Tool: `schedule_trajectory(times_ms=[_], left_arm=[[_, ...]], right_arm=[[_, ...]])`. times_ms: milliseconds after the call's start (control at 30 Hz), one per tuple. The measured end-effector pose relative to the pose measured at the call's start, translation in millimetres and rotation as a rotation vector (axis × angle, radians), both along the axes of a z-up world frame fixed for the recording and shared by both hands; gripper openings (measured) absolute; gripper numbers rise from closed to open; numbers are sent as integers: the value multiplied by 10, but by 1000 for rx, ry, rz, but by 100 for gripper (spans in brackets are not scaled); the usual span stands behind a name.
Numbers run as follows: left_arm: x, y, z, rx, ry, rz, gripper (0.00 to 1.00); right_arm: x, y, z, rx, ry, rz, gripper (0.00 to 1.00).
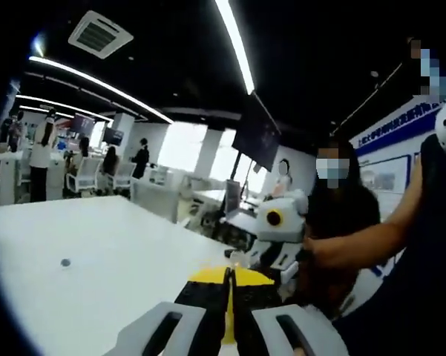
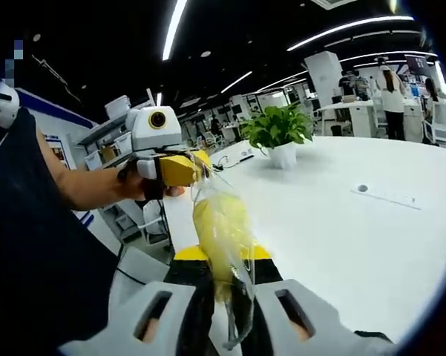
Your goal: Compare the silicone blocks by pressing each to a similar depth, holding the contact briefly, and releasing to observe deformation and rebound differences across the visible hardness samples.
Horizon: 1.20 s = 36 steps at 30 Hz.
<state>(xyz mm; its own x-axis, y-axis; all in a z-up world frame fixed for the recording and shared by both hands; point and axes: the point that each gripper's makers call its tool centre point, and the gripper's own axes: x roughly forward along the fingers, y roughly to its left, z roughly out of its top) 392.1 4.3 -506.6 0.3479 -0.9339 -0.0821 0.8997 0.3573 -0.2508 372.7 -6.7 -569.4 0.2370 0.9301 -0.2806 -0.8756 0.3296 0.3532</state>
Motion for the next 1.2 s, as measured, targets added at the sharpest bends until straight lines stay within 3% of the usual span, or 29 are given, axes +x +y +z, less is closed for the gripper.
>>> schedule_trajectory(times_ms=[33, 67, 133, 333, 600, 767, 1100, 1200], left_arm=[[5, -24, 30, 16, -90, 1, 0], [-13, -49, 60, 14, -130, -5, 0], [9, -47, 48, -1, -72, 2, 0], [-16, -69, 36, 17, -58, 7, 0], [26, -76, -16, -5, 19, 77, 0], [24, -155, -91, -42, 132, 88, 0], [13, -393, -148, -63, 184, 112, 0], [-13, -460, -156, -72, 190, 121, 0]], right_arm=[[13, -11, 12, 12, 3, -8, 3], [16, -16, 25, 22, 5, -11, 3], [14, -22, 43, 27, -2, -19, 3], [4, -55, 26, 26, 12, -12, 3], [30, -78, -29, 52, 11, -11, 9], [-20, -165, -98, 72, 40, -20, 11], [-13, -407, -156, 67, 54, -9, 15], [1, -455, -186, 55, 25, 0, 16]])
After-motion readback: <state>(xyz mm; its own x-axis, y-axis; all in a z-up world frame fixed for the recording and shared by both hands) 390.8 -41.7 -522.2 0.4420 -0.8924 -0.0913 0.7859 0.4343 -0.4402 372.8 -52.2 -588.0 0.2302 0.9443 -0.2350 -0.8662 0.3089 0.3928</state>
